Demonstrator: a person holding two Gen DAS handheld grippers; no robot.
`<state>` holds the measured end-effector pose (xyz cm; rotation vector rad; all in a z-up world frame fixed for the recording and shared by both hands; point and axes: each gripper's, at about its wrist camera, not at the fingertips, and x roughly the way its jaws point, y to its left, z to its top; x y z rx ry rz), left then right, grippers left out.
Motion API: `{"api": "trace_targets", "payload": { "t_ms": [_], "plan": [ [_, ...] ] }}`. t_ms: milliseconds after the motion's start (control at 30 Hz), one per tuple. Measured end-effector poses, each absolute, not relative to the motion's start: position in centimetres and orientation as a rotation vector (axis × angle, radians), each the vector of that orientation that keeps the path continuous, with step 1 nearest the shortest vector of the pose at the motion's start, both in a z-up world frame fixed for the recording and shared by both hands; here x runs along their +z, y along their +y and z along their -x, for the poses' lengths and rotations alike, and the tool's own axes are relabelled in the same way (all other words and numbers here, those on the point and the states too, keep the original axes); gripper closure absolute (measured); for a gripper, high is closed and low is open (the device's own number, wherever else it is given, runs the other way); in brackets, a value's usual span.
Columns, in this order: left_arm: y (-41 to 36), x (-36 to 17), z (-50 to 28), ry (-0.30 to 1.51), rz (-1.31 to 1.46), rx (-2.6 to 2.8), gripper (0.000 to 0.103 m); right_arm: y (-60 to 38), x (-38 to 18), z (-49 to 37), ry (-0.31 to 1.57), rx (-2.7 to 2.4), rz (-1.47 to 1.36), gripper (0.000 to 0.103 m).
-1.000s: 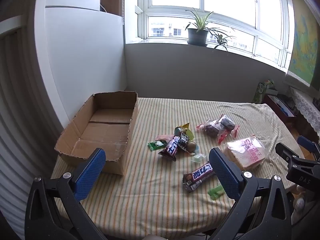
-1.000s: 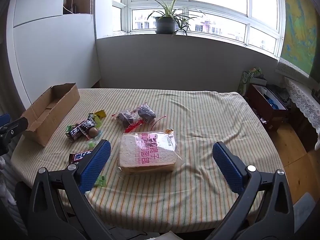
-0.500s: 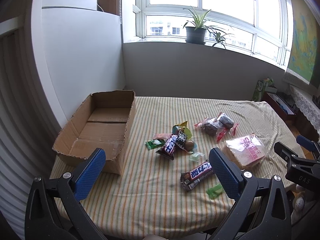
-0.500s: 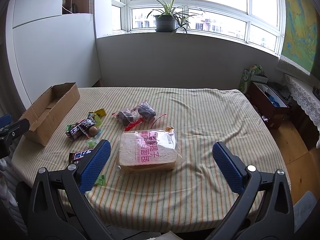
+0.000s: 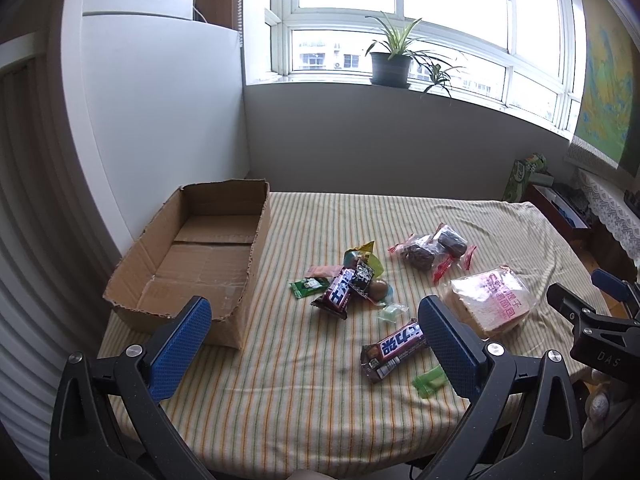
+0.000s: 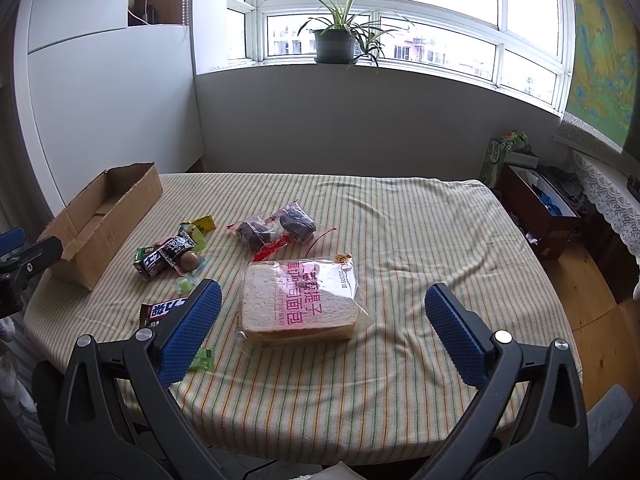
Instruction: Organize snacks
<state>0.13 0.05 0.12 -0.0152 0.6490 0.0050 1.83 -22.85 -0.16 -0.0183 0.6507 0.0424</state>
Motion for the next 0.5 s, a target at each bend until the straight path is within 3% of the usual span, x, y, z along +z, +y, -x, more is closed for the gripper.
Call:
{"api": "trace_targets", "payload": {
  "t_ms": [500],
  "plan": [
    [-0.09,0.01,-0.25,0.652,0.014,-0.001,0.001,-22.75,-0.47,-1.89,0.654,0.049,0.022,0.0]
  ]
}}
